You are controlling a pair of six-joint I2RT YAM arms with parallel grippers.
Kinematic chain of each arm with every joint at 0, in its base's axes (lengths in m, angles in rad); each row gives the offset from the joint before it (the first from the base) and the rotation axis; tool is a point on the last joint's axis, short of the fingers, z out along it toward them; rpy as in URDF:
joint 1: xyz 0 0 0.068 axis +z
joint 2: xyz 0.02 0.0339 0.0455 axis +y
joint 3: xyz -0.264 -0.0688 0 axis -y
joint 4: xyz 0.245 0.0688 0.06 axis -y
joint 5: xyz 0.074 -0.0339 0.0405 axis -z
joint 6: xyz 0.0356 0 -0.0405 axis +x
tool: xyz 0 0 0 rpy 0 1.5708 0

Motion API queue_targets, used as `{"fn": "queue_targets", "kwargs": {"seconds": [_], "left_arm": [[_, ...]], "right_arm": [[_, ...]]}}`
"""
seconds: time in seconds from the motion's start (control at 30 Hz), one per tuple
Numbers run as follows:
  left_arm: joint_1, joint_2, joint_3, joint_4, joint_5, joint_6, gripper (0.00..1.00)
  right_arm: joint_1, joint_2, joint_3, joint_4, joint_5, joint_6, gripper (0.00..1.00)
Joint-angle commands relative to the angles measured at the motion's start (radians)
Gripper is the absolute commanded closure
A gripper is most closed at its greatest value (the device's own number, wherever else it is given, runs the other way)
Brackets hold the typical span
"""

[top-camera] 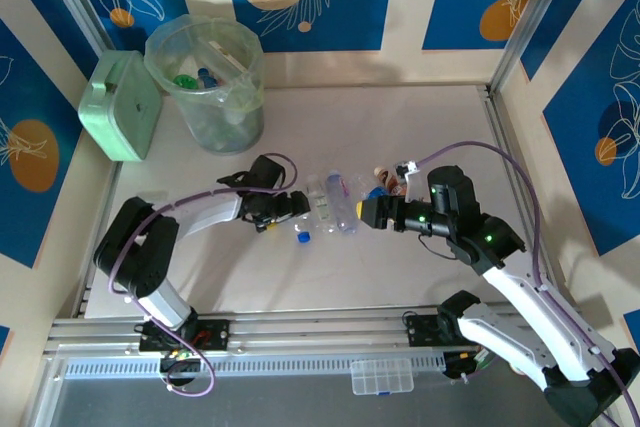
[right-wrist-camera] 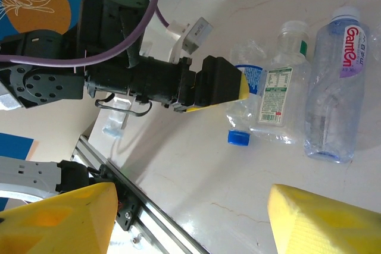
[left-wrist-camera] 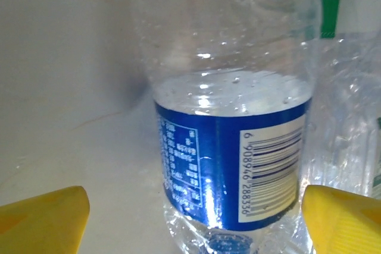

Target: Put the plastic bottles in the bin

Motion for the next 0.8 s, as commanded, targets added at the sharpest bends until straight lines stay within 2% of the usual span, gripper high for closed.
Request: {"fn": "queue_targets", "kwargs": {"seconds": [0.0,0.53,0.7,0.77], "left_arm": [[-0.001,0.031,0.023,-0.019,-0.037,0.015,0.10],[0.018,0.073,0.084,-0.150,-0.209,0.020,0.23],[0.027,0.092,0.131,-0.221,-0.266,0.027,0.06],[0.029,0.095,0.139,-0.222,-0.266,0.025,0.06]], "right_arm": [[0.008,-0.003,-0.027,0.022,-0.012,0.011,0.32],[0.009,-0.010,-0.068,0.054,-0.024,0.005,0.32],[0.008,-0.012,-0.080,0.065,-0.031,0.005,0.32],[0.008,-0.012,-0.084,0.071,-0.031,0.007,0.32]]}}
